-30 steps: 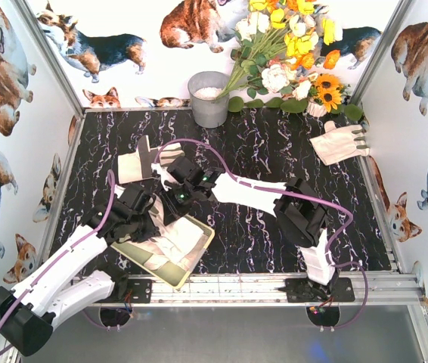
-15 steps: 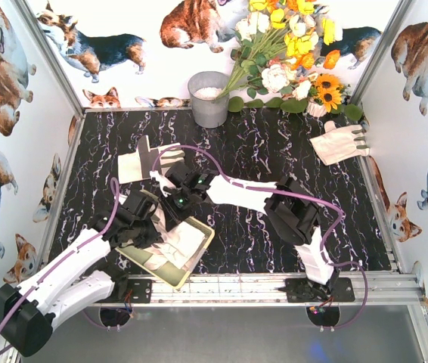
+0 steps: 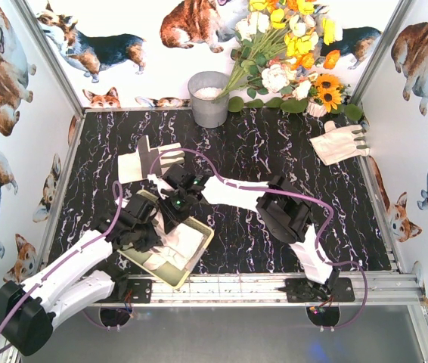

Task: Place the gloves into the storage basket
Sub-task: Place the glove in the bin.

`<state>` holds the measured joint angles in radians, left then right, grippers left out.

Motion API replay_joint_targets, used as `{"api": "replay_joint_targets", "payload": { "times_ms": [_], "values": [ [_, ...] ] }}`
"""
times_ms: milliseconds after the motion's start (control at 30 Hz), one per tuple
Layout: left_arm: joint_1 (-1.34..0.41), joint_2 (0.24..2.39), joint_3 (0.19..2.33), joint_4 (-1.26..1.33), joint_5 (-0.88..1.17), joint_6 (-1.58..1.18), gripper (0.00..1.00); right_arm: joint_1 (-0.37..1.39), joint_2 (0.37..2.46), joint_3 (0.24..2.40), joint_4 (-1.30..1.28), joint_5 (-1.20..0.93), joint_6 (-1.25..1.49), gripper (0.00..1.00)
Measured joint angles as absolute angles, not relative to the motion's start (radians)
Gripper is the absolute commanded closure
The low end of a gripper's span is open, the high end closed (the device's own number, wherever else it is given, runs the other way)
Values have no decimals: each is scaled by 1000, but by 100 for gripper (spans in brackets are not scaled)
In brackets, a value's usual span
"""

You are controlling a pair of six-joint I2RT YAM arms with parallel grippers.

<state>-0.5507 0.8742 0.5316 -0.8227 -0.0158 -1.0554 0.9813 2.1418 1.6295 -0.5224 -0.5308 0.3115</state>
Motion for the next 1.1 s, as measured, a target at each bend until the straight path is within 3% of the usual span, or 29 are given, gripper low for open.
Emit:
{"api": "replay_joint_targets", "payload": {
  "times_ms": [133,333,667,1033,1100],
  "values": [
    [-551,875,541,-878,-32,-1035,56,980,2145,1636,-523,-526,295,100],
    [-553,872,675,-1039,-99,-1000,50,976,2148,1642,-527,-515,267,100],
    [-553,869,820,-1121,-142,-970,79,968,2151,1647,-528,-515,262,100],
    [-553,982,597,-841,-45,-966,88,966,2152,1648,-529,-518,263,99],
    [-553,1009,568,-810,-40,-965,88,966,2152,1654,-537,-519,263,89]
  ]
}}
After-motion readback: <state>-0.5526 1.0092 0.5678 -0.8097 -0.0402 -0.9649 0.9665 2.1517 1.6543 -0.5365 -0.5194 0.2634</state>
